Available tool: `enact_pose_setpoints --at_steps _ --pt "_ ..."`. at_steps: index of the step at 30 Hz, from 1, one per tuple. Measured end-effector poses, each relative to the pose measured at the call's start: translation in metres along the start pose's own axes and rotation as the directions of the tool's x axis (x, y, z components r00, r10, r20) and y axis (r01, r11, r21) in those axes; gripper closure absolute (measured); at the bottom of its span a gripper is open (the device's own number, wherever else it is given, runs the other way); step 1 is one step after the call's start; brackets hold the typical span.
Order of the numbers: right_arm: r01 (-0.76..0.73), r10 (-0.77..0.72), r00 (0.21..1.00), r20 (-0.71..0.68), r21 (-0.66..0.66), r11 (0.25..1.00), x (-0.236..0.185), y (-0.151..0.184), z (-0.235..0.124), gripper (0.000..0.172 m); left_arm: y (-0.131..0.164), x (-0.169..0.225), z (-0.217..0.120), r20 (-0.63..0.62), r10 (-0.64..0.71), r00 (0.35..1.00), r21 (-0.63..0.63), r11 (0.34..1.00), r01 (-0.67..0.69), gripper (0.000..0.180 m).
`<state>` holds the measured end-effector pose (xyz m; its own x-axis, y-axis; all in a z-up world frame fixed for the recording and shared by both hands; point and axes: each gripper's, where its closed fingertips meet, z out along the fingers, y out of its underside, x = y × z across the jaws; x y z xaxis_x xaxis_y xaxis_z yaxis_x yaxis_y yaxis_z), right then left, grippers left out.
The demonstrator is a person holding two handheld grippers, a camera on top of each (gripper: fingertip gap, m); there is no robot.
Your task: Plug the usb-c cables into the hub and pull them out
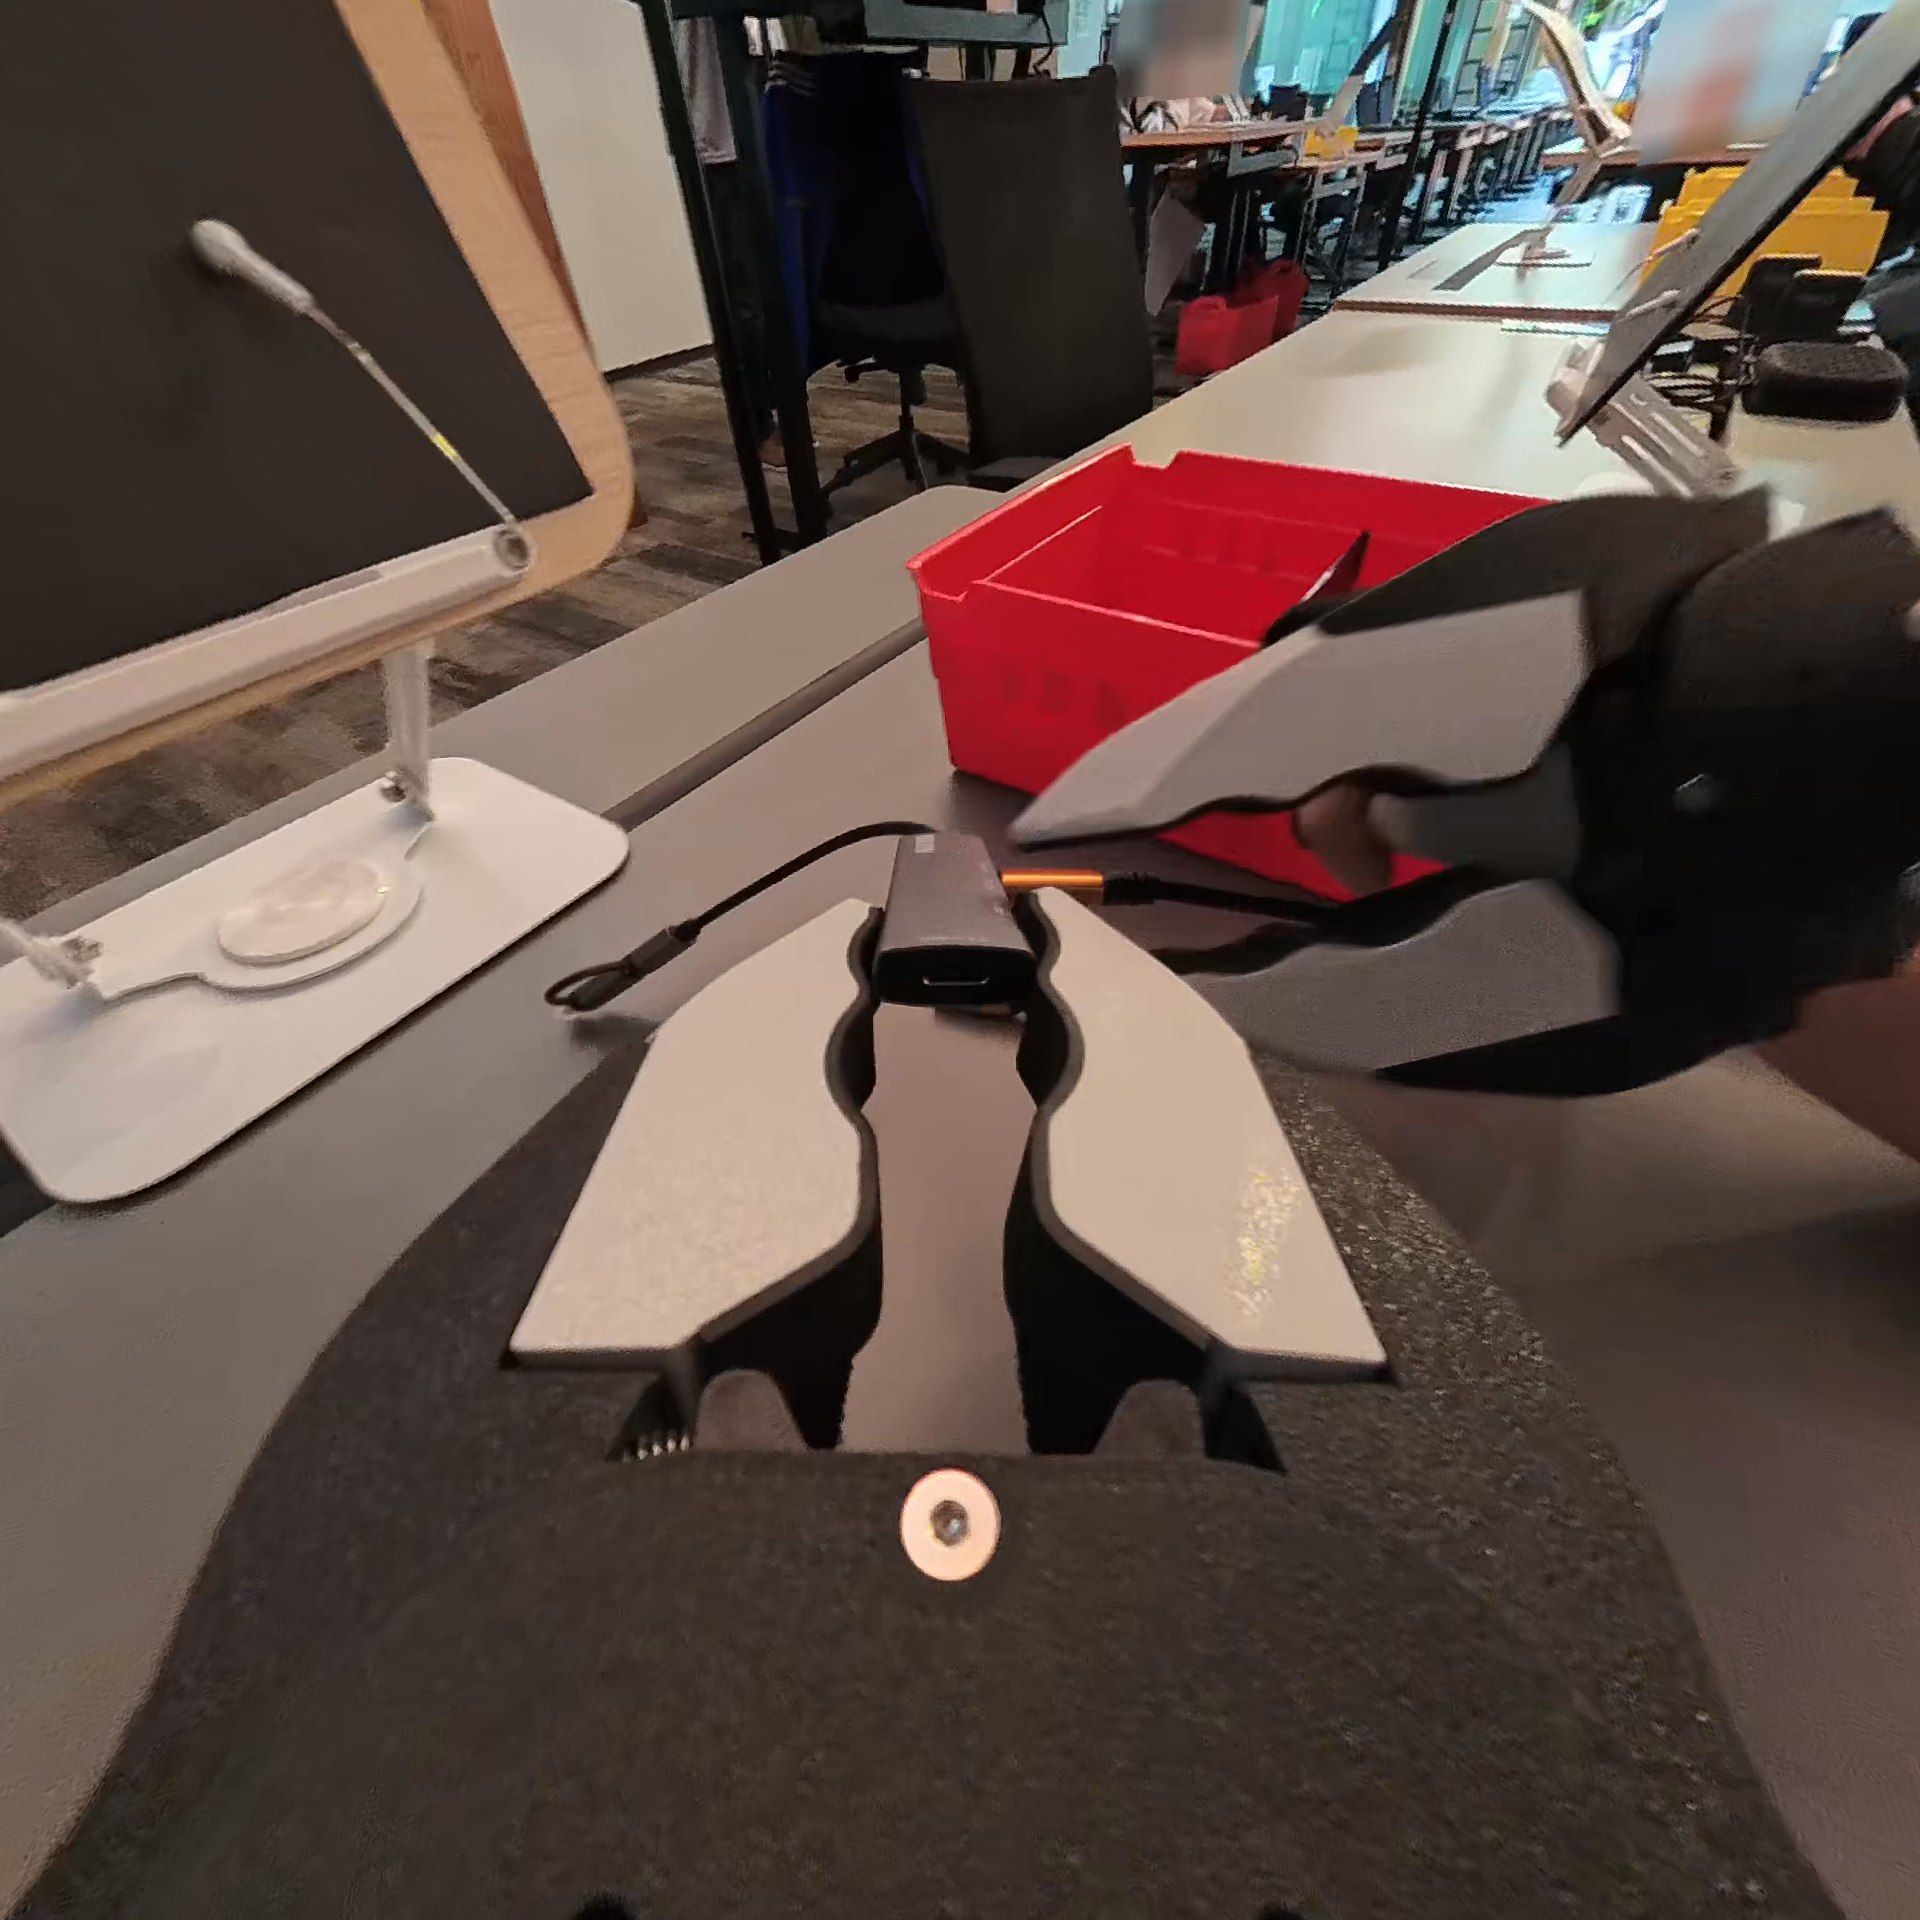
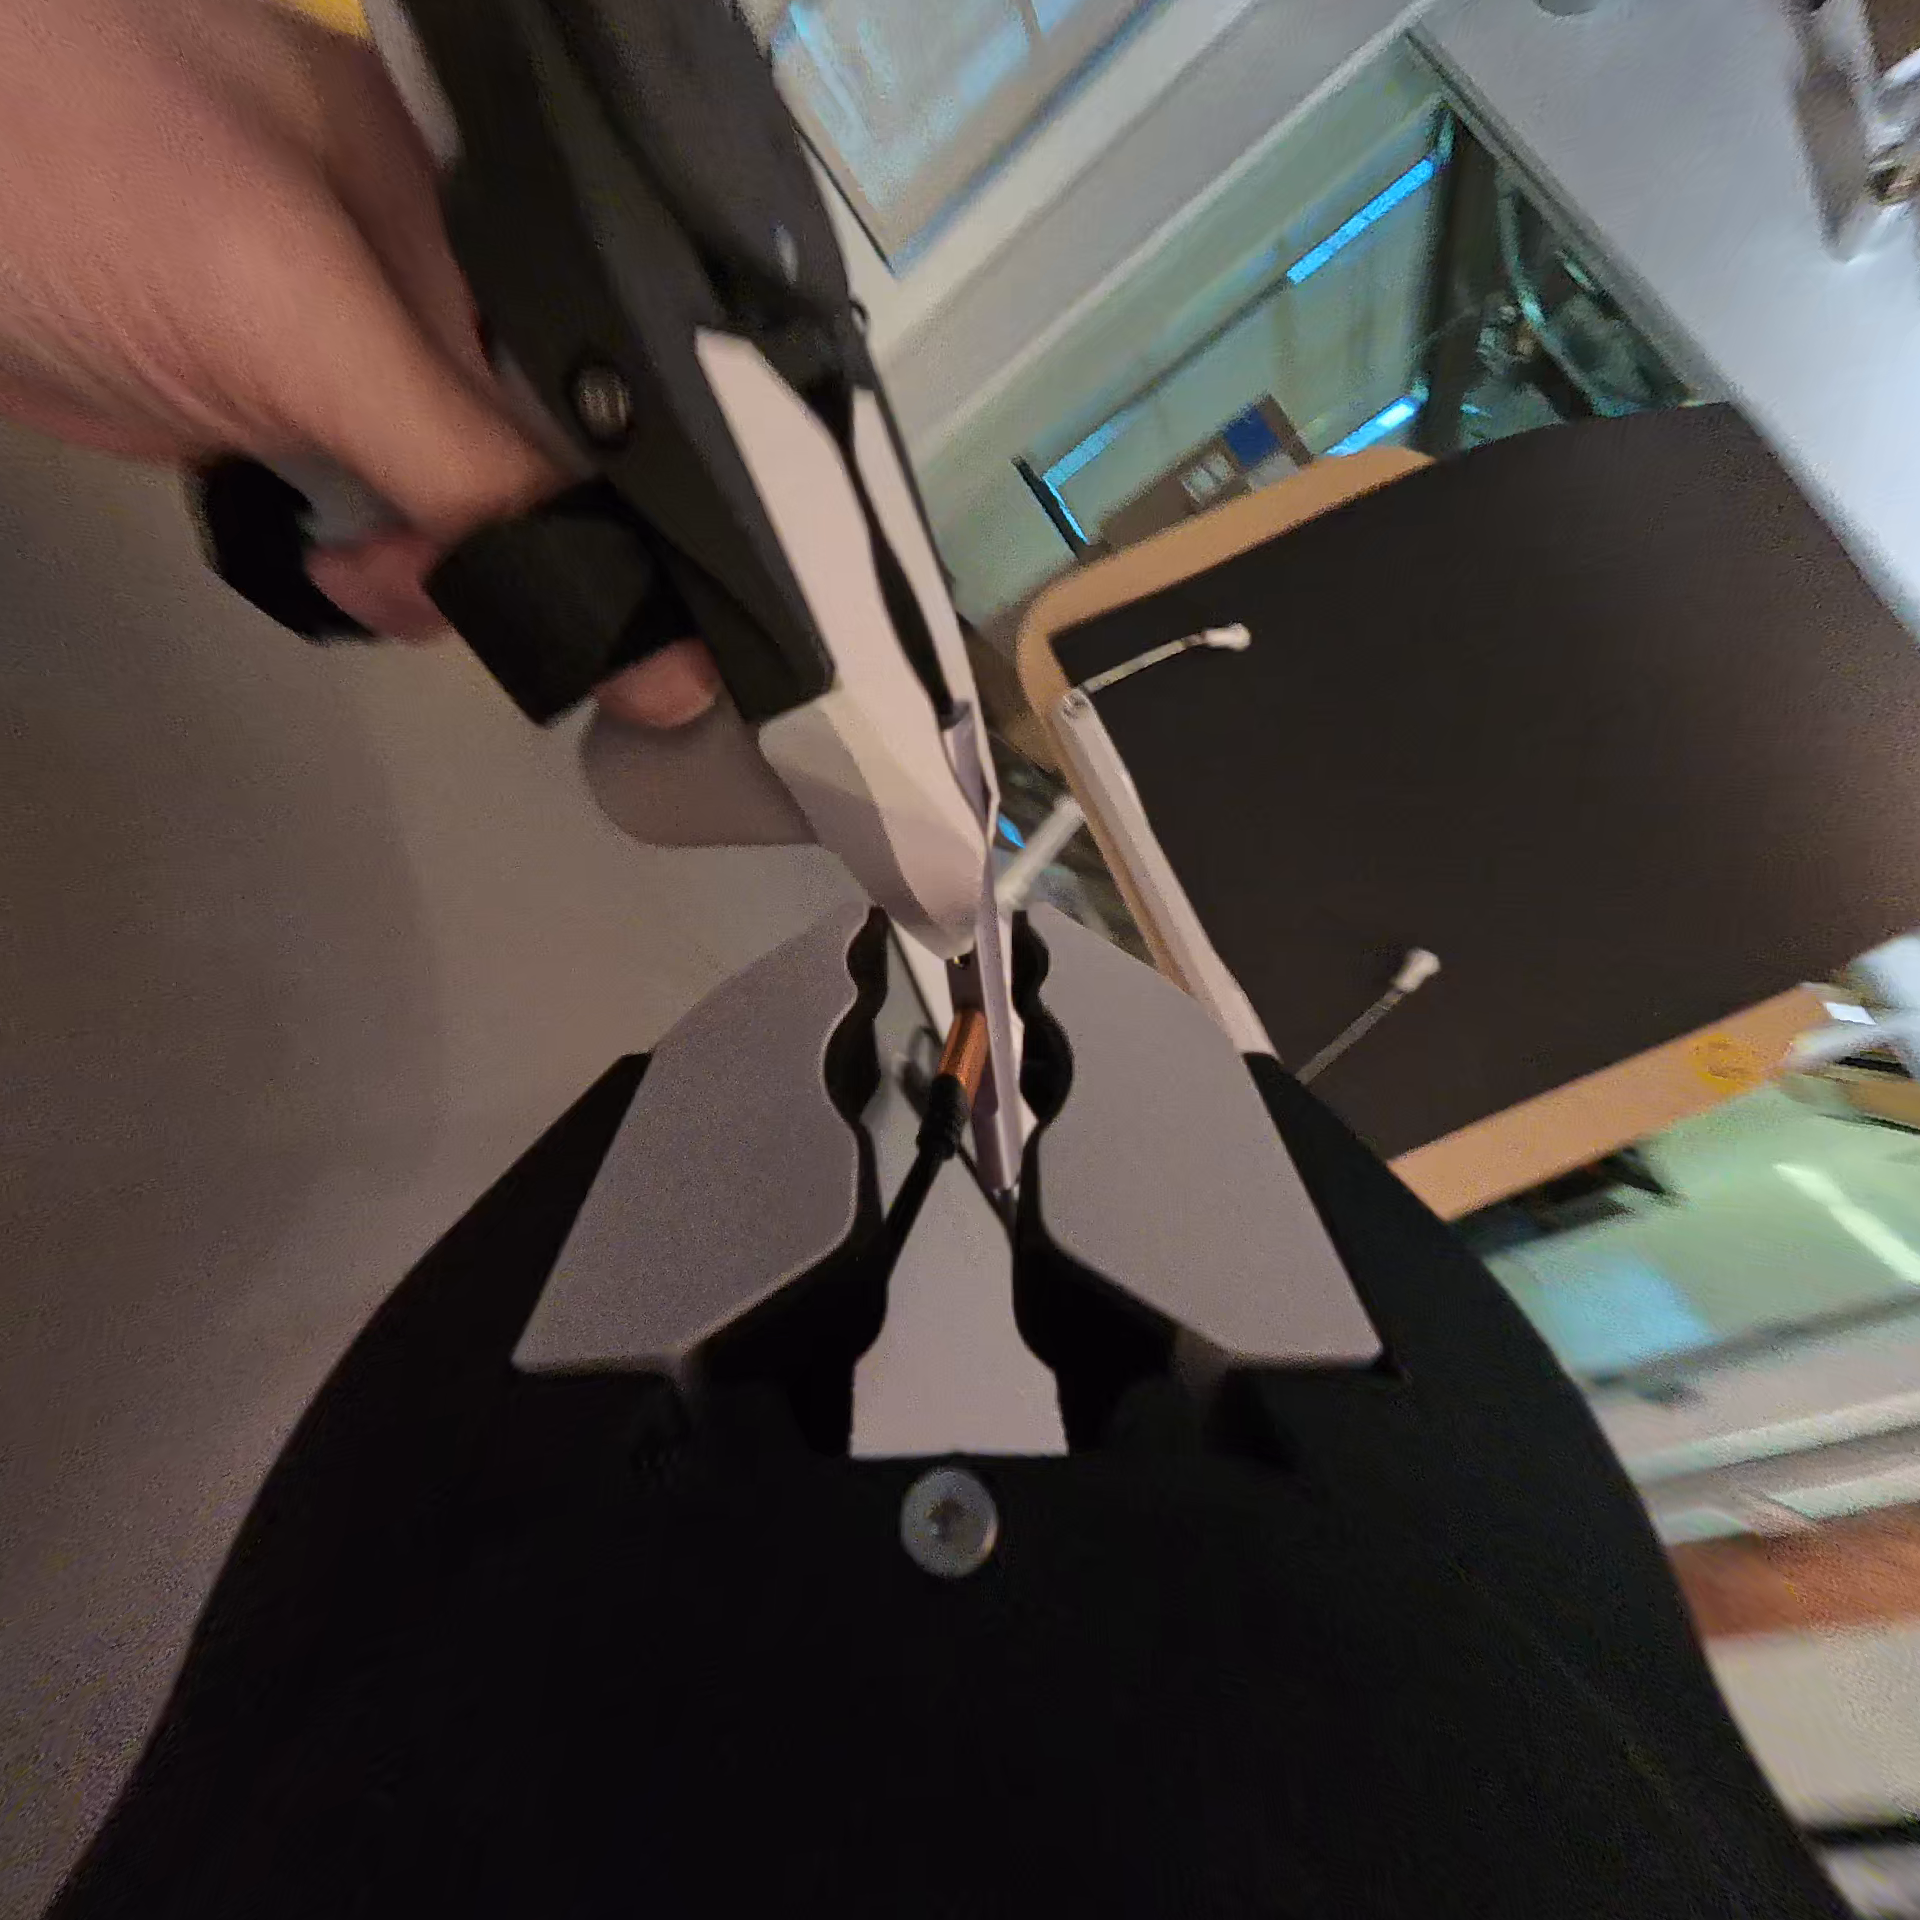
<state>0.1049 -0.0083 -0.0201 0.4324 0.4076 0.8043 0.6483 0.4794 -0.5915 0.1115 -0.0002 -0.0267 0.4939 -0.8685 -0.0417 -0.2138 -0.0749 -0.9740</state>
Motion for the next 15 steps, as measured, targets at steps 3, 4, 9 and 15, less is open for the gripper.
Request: enact_pose_setpoints --at_steps 3,4,9,15 --pt "-0.204 0.188 0.974 0.123 0.141 0.969 0.006 -0.022 -0.021 0.148 0.002 -0.011 -0.007 0.022 -0.029 0.999 0.016 0.999 0.029 0.157" --pt "-0.272 0.253 0.959 0.127 0.175 0.946 0.016 -0.026 -0.029 0.149 0.001 -0.014 -0.009 0.024 -0.041 0.999 0.026 0.999 0.041 0.157" --pt "-0.400 0.400 0.916 0.034 0.171 0.900 0.054 -0.005 -0.043 0.152 0.000 -0.024 -0.027 0.008 -0.069 0.998 0.061 0.996 0.069 0.157" --pt "-0.181 0.184 0.982 0.049 -0.047 0.982 0.013 0.013 -0.015 0.138 -0.022 -0.020 -0.054 -0.128 -0.137 0.982 0.195 0.968 0.161 0.158"
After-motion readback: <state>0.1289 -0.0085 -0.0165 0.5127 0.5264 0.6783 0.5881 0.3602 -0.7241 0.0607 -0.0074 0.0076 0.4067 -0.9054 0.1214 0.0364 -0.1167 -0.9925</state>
